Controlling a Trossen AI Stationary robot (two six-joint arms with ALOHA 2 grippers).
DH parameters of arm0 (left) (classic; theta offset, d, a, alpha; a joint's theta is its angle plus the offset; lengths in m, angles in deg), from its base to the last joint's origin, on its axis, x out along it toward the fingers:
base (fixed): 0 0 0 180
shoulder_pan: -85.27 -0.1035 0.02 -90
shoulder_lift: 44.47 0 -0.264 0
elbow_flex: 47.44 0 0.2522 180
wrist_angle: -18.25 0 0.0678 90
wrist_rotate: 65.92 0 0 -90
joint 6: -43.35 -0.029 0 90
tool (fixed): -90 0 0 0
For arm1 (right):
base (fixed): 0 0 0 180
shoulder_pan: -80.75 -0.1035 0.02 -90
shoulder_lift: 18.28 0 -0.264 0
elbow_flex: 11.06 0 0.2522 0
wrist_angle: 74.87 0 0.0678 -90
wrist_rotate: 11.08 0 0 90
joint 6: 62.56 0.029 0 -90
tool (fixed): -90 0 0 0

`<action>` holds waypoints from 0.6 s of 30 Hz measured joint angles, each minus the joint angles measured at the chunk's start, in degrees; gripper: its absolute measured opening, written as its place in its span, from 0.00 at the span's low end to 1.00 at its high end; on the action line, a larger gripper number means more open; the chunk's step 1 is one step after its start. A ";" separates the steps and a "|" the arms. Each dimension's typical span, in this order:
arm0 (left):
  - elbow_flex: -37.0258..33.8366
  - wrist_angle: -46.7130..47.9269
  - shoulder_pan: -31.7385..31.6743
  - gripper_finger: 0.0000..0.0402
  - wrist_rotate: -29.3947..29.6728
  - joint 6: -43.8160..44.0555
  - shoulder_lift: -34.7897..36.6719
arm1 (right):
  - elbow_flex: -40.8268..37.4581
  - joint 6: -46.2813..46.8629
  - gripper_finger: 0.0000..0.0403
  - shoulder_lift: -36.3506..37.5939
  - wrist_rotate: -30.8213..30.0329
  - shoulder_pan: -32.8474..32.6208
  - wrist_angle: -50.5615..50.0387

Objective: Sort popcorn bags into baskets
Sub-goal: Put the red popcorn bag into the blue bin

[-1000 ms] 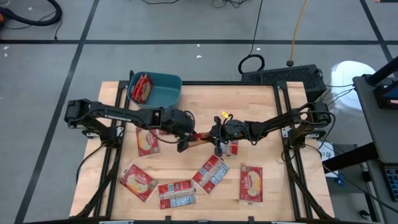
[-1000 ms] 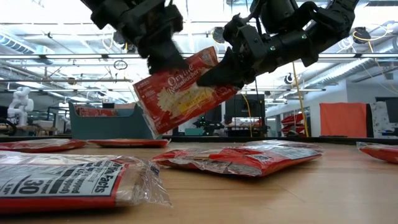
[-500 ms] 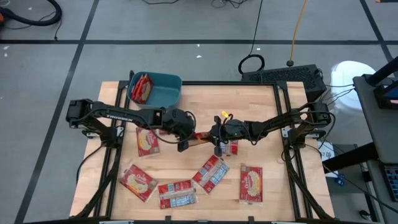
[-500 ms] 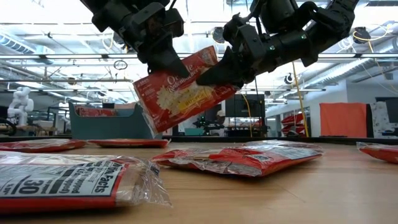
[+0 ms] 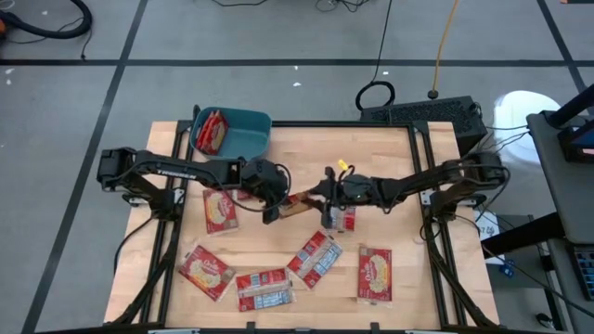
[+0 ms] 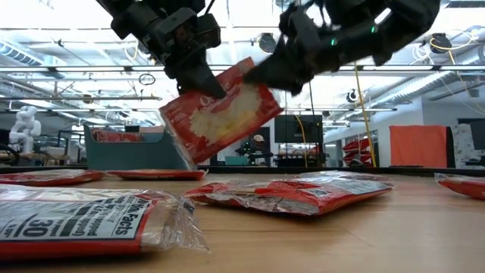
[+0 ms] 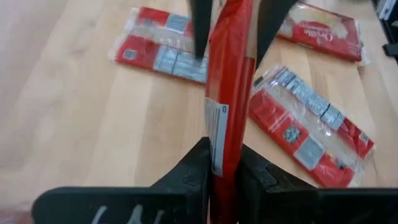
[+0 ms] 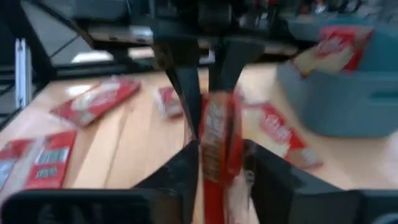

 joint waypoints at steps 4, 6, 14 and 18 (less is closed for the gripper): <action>0.62 -0.50 -4.58 0.08 0.17 -2.44 2.16 | 0.01 -6.06 0.42 5.15 -7.53 0.96 -6.37; 1.38 0.22 -7.10 0.07 0.29 -3.07 3.11 | -0.45 -9.69 0.46 7.49 -11.18 1.48 -7.41; 3.66 10.11 -17.74 0.10 0.52 -2.53 8.93 | -6.98 -13.48 0.51 11.00 -12.45 3.10 3.88; 6.81 16.09 -21.73 0.08 1.36 -2.02 12.84 | -12.44 -12.12 0.52 9.91 -12.12 2.97 15.13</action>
